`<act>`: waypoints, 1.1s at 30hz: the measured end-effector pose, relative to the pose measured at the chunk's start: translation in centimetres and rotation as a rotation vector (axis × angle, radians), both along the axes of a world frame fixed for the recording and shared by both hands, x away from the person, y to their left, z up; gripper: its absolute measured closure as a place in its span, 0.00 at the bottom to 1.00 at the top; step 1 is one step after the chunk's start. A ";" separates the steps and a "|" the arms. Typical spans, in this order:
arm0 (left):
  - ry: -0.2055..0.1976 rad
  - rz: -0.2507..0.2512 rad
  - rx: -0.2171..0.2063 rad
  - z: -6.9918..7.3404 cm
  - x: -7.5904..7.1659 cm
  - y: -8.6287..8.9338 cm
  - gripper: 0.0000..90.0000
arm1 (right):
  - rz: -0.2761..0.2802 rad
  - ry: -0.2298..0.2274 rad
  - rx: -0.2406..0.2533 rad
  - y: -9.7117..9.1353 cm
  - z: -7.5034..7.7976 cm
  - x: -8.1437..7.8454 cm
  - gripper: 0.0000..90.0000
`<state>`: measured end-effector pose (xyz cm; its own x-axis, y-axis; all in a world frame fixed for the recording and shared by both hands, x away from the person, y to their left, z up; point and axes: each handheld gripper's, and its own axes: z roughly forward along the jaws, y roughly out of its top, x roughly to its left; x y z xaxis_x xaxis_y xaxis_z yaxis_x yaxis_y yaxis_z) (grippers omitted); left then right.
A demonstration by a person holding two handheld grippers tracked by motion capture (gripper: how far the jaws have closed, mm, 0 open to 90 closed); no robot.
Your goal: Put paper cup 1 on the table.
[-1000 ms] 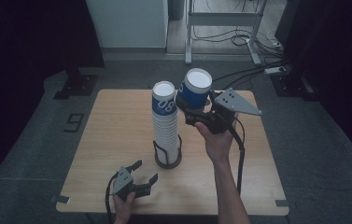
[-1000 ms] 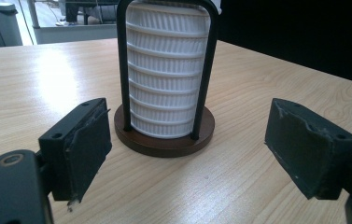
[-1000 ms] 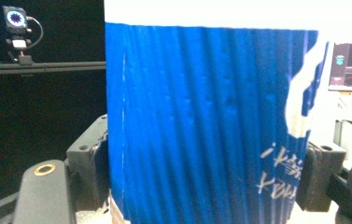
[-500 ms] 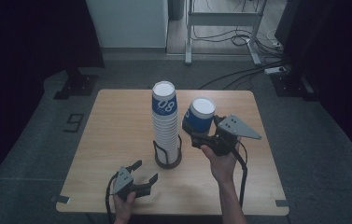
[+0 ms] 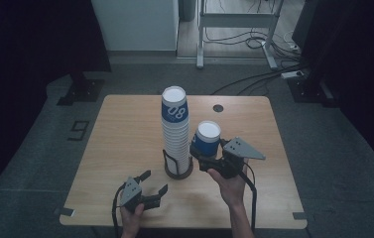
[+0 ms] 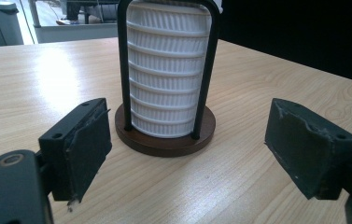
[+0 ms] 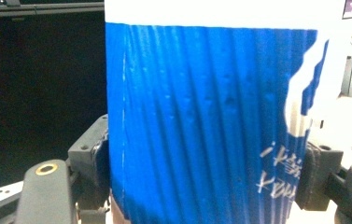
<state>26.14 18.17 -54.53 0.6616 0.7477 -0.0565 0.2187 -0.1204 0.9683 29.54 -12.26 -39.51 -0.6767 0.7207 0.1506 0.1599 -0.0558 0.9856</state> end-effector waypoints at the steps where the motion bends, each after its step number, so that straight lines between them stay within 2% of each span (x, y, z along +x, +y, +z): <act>1: 0.001 -0.001 0.000 0.0 0.0 0.0 0.16 | 0.005 0.012 0.010 -0.1 -0.7 -0.1 0.25; 7: 0.013 0.004 0.001 0.0 0.2 0.0 0.16 | 0.003 0.049 0.015 0.0 -2.7 -0.2 0.25; 12: -0.003 -0.002 0.008 0.0 0.0 -0.1 0.16 | 0.004 0.066 0.010 -0.1 -3.4 -0.2 0.25; 15: 0.006 -0.032 -0.006 0.0 0.1 0.0 0.16 | 0.002 0.079 0.013 -0.4 -4.2 -0.5 0.25; 20: 0.011 -0.028 -0.001 0.0 0.1 -0.1 0.16 | 0.005 0.101 0.010 -0.2 -5.2 -0.6 0.25; 25: -0.008 -0.003 0.044 0.1 -0.1 -0.6 0.16 | 0.006 0.125 0.027 -0.1 -6.3 -0.7 0.25; 28: -0.015 -0.014 0.057 0.1 -0.1 -0.8 0.16 | 0.008 0.136 0.045 -0.3 -6.8 -0.8 0.26; 30: -0.011 -0.036 0.038 0.3 -0.1 -0.7 0.16 | 0.013 0.153 0.057 -0.2 -7.3 -0.9 0.26; 32: -0.010 -0.035 0.028 0.4 -0.1 -0.7 0.16 | 0.015 0.157 0.058 -0.2 -7.5 -1.0 0.26; 33: -0.012 -0.053 0.020 0.4 -0.2 -0.7 0.17 | 0.018 0.166 0.069 -0.1 -7.8 -1.1 0.26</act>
<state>25.94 17.44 -54.12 0.7008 0.7126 -0.0331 0.1995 -0.1512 0.9682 28.46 -12.32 -47.33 -0.6513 0.6925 0.3101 0.3214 -0.1184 0.9395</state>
